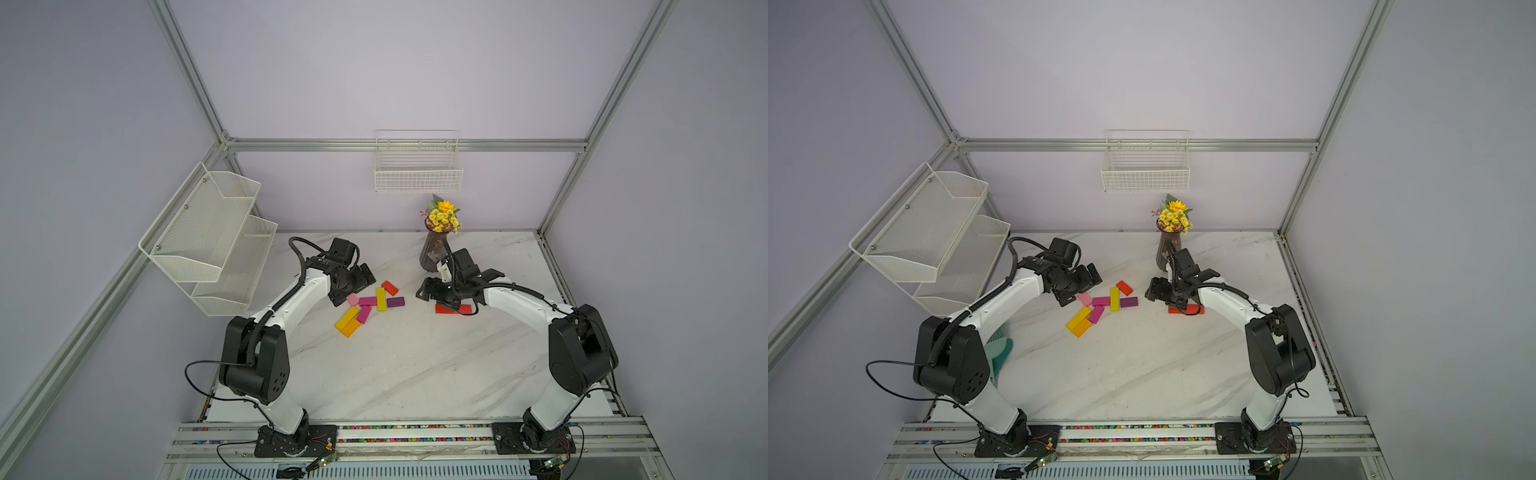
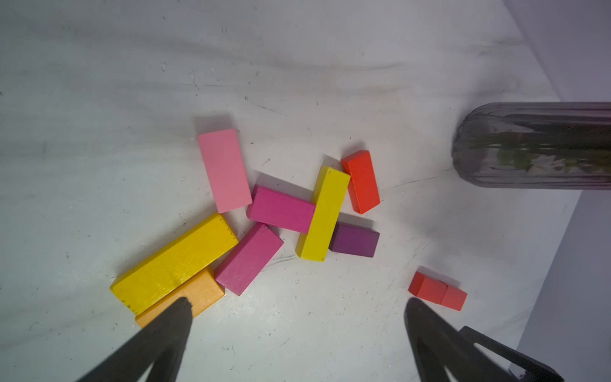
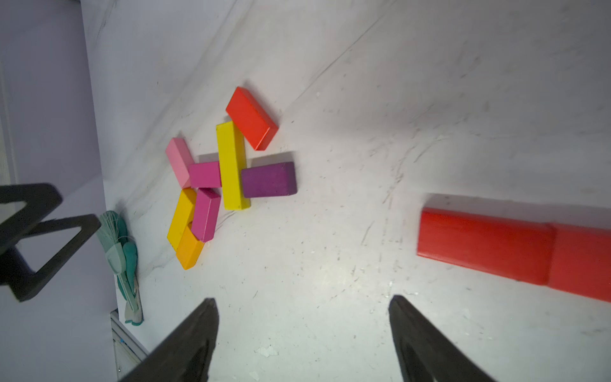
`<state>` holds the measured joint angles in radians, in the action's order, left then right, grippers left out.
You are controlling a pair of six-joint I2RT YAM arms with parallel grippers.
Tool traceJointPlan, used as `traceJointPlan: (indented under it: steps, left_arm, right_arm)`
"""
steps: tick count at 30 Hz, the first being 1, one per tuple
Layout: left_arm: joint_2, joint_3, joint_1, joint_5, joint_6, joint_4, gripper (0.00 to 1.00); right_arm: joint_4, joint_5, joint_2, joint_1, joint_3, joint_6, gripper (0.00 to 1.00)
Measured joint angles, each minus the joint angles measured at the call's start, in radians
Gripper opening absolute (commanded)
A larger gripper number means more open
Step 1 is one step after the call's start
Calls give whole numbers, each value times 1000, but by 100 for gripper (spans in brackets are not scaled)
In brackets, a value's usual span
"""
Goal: Assemble the letter c with building blocks
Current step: Assemble the building block at the center of the board, then pick up the building block from the center of the board.
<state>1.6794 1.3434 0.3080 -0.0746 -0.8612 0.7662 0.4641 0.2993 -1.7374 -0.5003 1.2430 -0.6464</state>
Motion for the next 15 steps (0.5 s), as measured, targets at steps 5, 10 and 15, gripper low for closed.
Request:
traceJointPlan:
  steps: [5, 10, 15]
  left_arm:
    - [2, -13, -17, 5, 23, 75, 100]
    - [-63, -95, -95, 1, 35, 99, 100]
    - [-134, -181, -161, -16, 34, 118, 100]
  right_arm:
    - [10, -47, -120, -114, 97, -31, 80]
    - [46, -82, -284, -198, 297, -53, 77]
    - [92, -106, -422, -248, 465, -72, 71]
